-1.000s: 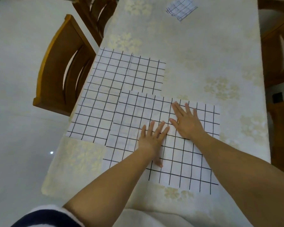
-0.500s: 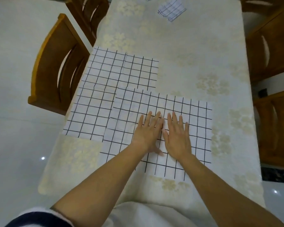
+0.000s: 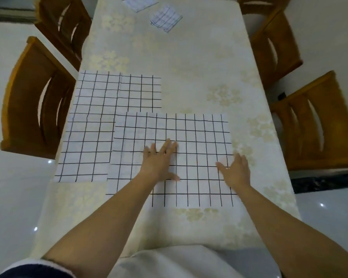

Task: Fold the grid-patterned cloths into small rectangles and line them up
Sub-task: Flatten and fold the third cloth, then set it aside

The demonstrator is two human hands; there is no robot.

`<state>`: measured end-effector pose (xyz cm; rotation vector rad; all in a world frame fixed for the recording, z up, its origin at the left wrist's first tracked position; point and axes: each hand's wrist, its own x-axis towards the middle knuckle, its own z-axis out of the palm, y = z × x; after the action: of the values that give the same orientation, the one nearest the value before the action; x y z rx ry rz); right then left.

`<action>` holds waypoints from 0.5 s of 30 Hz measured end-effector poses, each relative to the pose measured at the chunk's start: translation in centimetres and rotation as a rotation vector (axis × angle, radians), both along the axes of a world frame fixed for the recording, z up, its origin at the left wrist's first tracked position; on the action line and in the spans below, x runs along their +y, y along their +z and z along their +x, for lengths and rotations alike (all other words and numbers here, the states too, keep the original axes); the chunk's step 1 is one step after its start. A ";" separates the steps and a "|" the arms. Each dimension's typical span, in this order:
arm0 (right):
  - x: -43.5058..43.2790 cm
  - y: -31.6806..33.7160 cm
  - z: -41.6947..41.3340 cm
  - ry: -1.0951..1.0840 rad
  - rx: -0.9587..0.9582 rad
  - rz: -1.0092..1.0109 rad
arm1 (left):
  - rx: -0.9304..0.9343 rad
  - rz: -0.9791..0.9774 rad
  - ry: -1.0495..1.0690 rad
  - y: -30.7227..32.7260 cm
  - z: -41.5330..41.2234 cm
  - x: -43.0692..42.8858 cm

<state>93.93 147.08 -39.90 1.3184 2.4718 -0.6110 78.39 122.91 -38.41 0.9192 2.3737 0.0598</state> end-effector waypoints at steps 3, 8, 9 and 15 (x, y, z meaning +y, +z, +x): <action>1.3 1.2 -0.8 -0.165 0.094 -0.007 | 0.035 0.029 0.009 0.0 -0.6 0.0; 1.9 2.0 -2.1 -0.361 0.209 -0.231 | -0.049 -0.035 -0.012 -0.8 -1.1 -0.1; 2.1 1.9 -2.1 -0.382 0.222 -0.250 | -0.050 -0.045 -0.013 -0.8 -1.2 0.0; 2.1 3.3 -1.7 -0.301 0.285 -0.406 | 0.019 -0.160 -0.026 -0.1 -1.2 1.5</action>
<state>92.23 149.14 -36.55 1.5219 2.1889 -1.3758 77.16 124.42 -38.54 0.8776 2.3448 -0.1475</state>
